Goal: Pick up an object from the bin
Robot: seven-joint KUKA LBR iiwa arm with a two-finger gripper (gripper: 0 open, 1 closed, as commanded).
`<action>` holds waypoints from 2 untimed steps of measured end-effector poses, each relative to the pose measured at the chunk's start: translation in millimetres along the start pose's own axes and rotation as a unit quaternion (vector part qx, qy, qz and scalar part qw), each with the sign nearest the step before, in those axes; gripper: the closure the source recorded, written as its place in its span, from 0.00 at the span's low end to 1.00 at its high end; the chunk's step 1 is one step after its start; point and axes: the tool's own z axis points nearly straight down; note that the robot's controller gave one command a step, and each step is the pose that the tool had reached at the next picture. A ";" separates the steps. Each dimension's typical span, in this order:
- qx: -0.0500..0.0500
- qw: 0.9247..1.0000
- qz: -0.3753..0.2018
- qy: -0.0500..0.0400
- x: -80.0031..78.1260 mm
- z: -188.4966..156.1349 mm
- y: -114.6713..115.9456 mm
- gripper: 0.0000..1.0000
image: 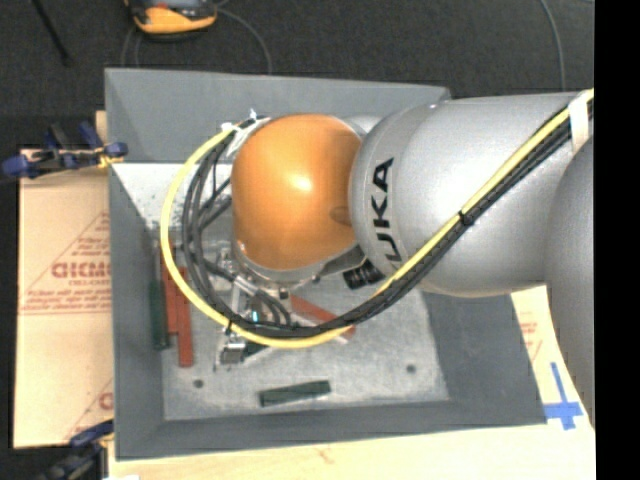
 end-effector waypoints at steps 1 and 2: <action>-0.001 1.000 0.002 -0.004 -1.9 -4.4 -1.3 0.00; 0.000 1.000 -0.027 -0.005 -1.7 30.9 -38.6 0.00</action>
Offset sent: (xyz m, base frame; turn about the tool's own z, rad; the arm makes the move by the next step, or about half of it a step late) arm 0.0004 -0.0577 -0.0499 -0.0774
